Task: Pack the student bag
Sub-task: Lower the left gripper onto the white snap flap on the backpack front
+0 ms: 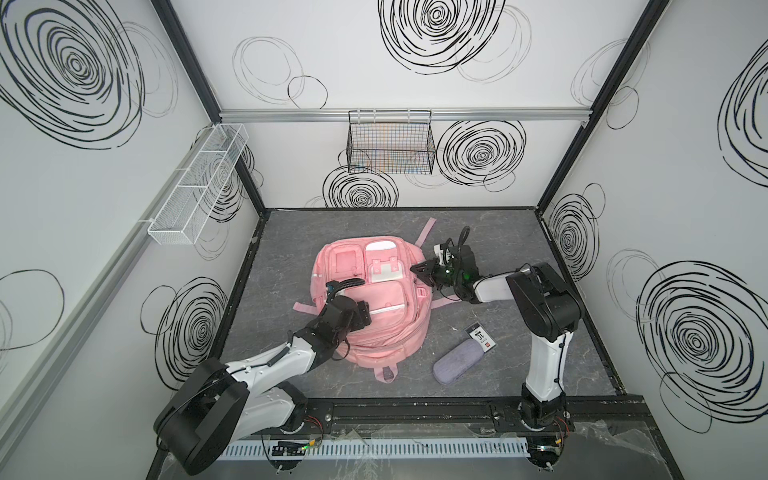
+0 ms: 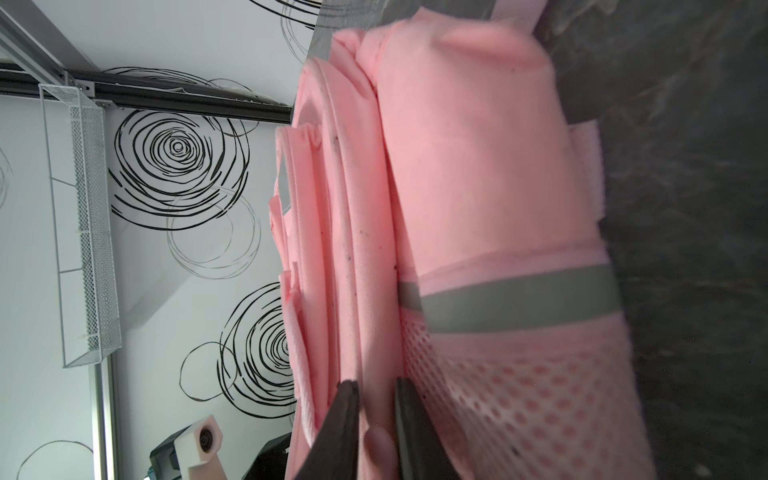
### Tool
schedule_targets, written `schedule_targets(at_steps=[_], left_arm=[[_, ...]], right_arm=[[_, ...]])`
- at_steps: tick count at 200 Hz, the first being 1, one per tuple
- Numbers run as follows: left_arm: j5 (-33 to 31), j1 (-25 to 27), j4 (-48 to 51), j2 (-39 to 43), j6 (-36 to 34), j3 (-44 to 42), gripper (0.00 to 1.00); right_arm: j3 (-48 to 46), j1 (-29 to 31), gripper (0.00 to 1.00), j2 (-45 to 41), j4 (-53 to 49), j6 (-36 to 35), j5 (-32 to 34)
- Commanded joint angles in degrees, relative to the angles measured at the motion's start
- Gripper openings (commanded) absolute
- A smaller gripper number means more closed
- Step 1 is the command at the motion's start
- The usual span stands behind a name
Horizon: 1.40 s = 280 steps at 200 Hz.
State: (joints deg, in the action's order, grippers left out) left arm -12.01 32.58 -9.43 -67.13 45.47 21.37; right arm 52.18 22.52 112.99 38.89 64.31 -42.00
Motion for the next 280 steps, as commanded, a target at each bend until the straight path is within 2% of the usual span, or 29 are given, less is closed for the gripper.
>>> schedule_targets(at_steps=[1, 25, 38, 66, 81, 113, 132, 154, 170, 222, 280], left_arm=[[1.76, -0.55, 4.97, 0.57, 0.69, 2.58, 0.85], [1.07, -1.75, 7.81, 2.28, -1.41, 8.36, 0.84], [3.50, -2.30, 8.82, 0.57, -4.97, 13.56, 0.84], [8.08, -2.92, 15.39, -11.18, -9.26, 28.32, 0.82], [10.79, -2.96, 13.14, -16.48, -7.68, 31.24, 0.81], [10.92, -4.54, 11.70, -28.28, -4.24, 36.44, 0.79], [10.60, -6.73, 12.73, -35.21, -0.26, 38.04, 0.79], [11.42, -7.86, 11.86, -39.73, 0.94, 37.90, 0.78], [11.35, -7.83, 9.70, -40.89, 2.14, 36.17, 0.78], [10.98, -8.24, 7.27, -42.10, 3.19, 33.17, 0.78], [10.84, -8.29, 6.67, -44.04, 4.45, 33.33, 0.76]], right_arm=[[-2.14, -0.31, 0.11, -3.82, 0.51, -1.44, 0.01], [-1.07, -0.31, 0.05, -5.20, -3.59, -5.47, -0.33], [0.08, -0.20, 0.04, -5.66, -5.26, -8.02, -0.92], [0.99, -0.11, 0.04, -7.11, -7.57, -14.24, -0.31], [1.06, -0.15, 0.04, -7.26, -7.52, -17.20, -0.58], [1.75, -0.16, 0.05, -6.51, -7.78, -22.54, -1.13], [2.37, -0.11, 0.06, -6.04, -8.81, -25.35, -0.79], [1.77, -0.42, 0.06, -6.02, -9.00, -26.31, 0.13], [0.00, -0.58, 0.09, -6.50, -6.92, -25.78, 0.15], [-4.38, 0.20, 0.10, -8.91, -3.17, -26.07, 2.26], [-6.10, 2.56, 0.10, -13.77, -4.59, -31.78, 7.29]])
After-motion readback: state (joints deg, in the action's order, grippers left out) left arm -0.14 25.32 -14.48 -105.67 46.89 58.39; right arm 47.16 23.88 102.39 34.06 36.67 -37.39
